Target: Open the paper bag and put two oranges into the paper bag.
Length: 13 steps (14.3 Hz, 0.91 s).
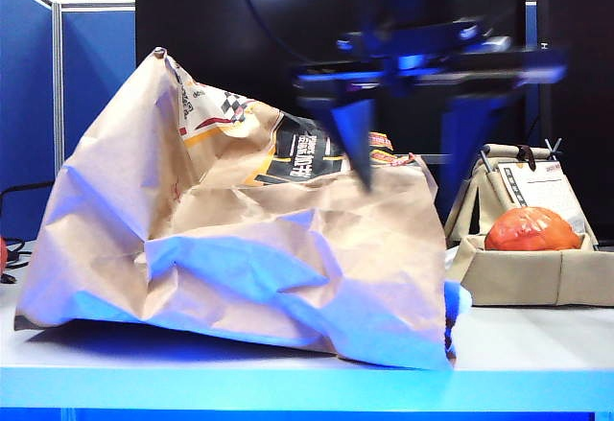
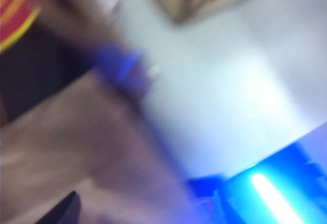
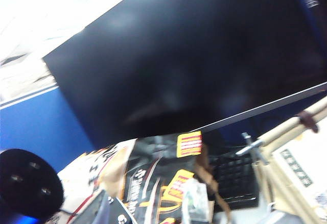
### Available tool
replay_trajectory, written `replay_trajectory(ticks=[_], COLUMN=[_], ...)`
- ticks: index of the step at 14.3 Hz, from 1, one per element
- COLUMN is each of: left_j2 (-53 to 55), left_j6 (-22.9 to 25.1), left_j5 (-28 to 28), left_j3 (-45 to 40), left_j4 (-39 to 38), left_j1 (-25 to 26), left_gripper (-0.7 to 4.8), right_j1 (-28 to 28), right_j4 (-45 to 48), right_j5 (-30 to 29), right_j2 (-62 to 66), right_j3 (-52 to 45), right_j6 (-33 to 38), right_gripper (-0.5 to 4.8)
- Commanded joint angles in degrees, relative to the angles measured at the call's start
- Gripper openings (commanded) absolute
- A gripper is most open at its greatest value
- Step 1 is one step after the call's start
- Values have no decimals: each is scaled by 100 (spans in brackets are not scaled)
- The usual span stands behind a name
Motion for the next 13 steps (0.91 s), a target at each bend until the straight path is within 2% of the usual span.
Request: replay_trajectory(ticks=[1, 4, 8, 9, 10, 11, 12, 13], left_j2=[-42, -37, 243, 295, 302, 302, 302, 302], left_j6=[31, 46, 273, 282, 304, 306, 310, 413], left_j5=[-63, 221, 164, 116, 188, 184, 188, 186], left_j3=[15, 15, 15, 15, 17, 17, 17, 17], left_j4=[72, 435, 162, 83, -35, -83, -114, -136], left_j1=[39, 28, 33, 33, 35, 42, 55, 52], left_gripper=[340, 335, 333, 296, 150, 110, 110, 63], right_j1=[-4, -4, -2, -4, -2, -2, -2, -2], right_j4=[114, 111, 109, 111, 90, 90, 90, 90], right_j5=[-90, -74, -48, -48, -50, -52, -52, -52], right_j2=[-9, -9, -9, -9, -9, -9, -9, -9], right_j3=[15, 15, 15, 15, 15, 15, 15, 15], right_j6=[-33, -33, -35, -35, -35, -35, -35, -35], right_gripper=[185, 185, 185, 185, 185, 185, 185, 185])
